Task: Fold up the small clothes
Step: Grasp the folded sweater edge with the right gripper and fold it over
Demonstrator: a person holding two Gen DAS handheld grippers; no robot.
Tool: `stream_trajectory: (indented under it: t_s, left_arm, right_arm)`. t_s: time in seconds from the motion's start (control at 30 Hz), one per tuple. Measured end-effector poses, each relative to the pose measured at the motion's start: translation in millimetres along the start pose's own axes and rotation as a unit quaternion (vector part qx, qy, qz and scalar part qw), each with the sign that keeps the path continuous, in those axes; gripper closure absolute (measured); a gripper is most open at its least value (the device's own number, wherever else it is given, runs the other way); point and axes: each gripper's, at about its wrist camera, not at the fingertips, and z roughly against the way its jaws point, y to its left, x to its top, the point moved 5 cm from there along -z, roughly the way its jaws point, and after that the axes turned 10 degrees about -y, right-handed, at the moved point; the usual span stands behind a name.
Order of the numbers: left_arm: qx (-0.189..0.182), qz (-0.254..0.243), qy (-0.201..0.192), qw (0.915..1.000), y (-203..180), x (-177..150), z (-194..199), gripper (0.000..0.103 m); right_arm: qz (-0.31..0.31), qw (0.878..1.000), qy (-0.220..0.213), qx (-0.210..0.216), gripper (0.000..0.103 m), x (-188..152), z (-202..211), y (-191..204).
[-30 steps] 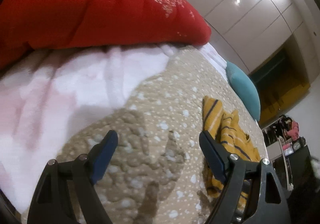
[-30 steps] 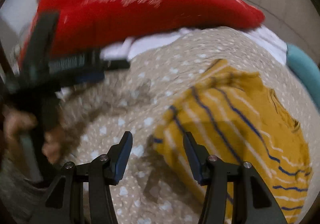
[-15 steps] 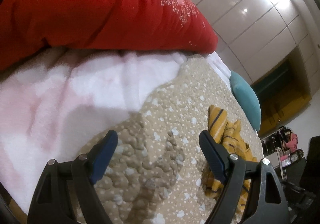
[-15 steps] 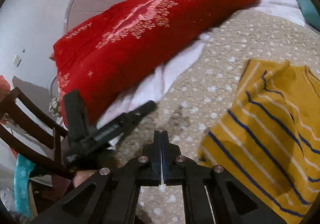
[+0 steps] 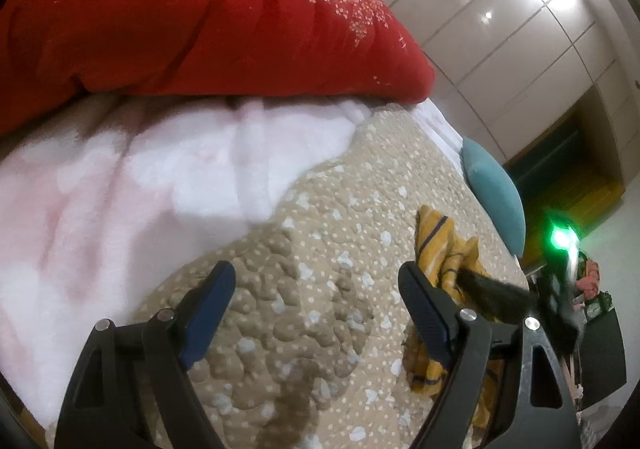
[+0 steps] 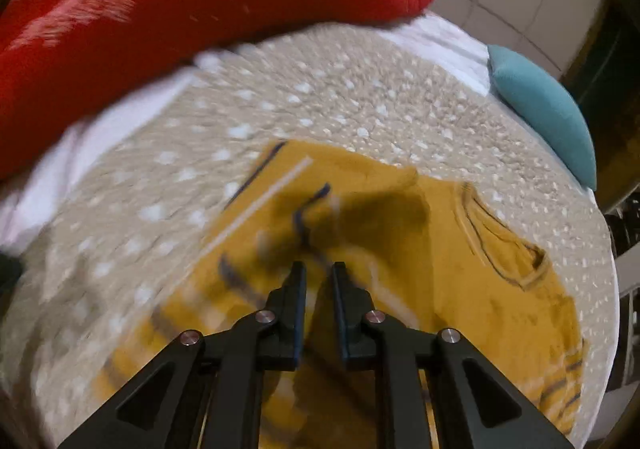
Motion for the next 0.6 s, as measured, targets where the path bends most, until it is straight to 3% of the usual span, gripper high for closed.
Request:
stream_trajectory:
  t_s: [0.13,0.27,0.3,0.4,0.47,0.6]
  left_arm:
    - [0.003,-0.002,0.002,1.0,1,0,-3,0.02]
    - [0.004,-0.001,0.001,1.0,0,0,-5,0.02]
    - [0.004,-0.001,0.001,1.0,0,0,-5,0.02]
    - [0.004,0.003,0.001,1.0,2,0,-5,0.02]
    - [0.006,0.006,0.0,1.0,3,0,-5,0.02]
    - [0.01,0.007,-0.002,0.9999,1,0,-4,0.02]
  right_arm:
    - [0.011,0.999,0.03,-0.011,0.089,16,-40,6]
    - [0.038,0.999,0.032,-0.02,0.089,24,-33,9]
    - [0.031,0.999,0.015,-0.008,0.085,25,-21,10]
    - [0.014,0.997,-0.032,0.062,0.044,14,32,16]
    - [0.031,0.993,-0.043,0.104,0.04,-7,66,25]
    - [0.103,0.986,-0.036,0.126,0.035,-60,102,49]
